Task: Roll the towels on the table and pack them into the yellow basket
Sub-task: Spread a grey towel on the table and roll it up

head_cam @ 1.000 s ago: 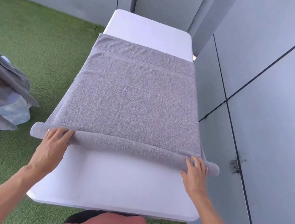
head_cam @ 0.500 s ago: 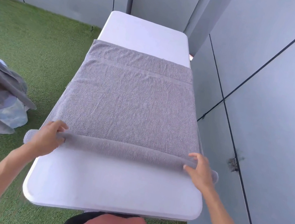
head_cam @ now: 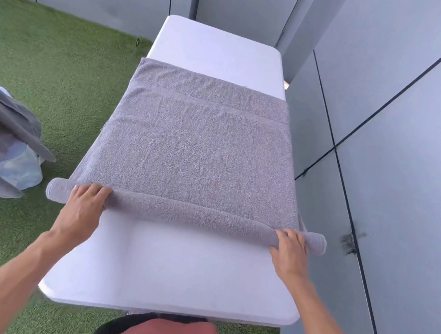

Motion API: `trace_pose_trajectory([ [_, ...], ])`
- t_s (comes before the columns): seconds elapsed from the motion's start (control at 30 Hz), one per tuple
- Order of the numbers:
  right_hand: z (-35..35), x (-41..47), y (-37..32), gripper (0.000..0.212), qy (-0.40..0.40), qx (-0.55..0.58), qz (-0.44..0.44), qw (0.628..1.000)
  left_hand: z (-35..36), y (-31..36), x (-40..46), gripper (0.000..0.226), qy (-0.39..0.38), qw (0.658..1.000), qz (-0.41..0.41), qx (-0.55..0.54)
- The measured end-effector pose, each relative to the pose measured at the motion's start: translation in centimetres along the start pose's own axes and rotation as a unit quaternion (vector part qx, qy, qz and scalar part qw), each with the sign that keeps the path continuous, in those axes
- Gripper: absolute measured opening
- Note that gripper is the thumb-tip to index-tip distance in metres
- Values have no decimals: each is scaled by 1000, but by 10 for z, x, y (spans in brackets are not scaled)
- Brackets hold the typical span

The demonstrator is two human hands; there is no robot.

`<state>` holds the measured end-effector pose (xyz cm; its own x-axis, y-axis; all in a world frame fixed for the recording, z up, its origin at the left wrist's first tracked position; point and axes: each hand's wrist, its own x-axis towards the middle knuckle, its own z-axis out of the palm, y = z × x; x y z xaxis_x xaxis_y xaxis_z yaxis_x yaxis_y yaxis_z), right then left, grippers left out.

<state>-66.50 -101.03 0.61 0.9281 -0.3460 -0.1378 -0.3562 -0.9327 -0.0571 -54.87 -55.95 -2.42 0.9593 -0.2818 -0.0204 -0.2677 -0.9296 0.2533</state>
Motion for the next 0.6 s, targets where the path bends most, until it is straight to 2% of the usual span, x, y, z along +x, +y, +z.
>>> trace_pose_trajectory([
  [0.1, -11, 2, 6, 30, -99, -28, -22, 994, -7, -6, 1, 26, -67, 998, -18, 3],
  [0.17, -16, 5, 17, 29, -191, -2, -29, 981, -14, -6, -2, 23, -137, 990, -36, 6],
  [0.23, -19, 8, 26, 30, -253, 76, -3, 964, -21, -6, 0, 30, -208, 975, -67, -31],
  [0.27, -20, 9, 27, 35, -259, 140, 18, 955, -25, -5, 3, 35, -222, 969, -81, -75],
  [0.33, -19, 10, 23, 40, -186, 271, 63, 942, -31, -5, 8, 42, -181, 964, -110, -161],
  [0.4, -15, 6, 16, 32, -38, 305, 74, 949, -33, -4, 5, 39, -47, 979, -114, -162],
  [0.43, -13, 2, 12, 25, 30, 266, 62, 962, -30, -4, 1, 33, 11, 989, -96, -115],
  [0.5, -7, -13, 4, 16, 116, 131, 30, 984, -21, 0, -14, 19, 84, 995, -43, -28],
  [0.53, -1, -19, 2, 18, 131, 76, 12, 988, -16, 3, -22, 18, 97, 995, -19, -18],
  [0.6, 9, -29, 0, 37, 104, 30, -9, 994, -7, 6, -33, 31, 97, 995, 13, -14],
])
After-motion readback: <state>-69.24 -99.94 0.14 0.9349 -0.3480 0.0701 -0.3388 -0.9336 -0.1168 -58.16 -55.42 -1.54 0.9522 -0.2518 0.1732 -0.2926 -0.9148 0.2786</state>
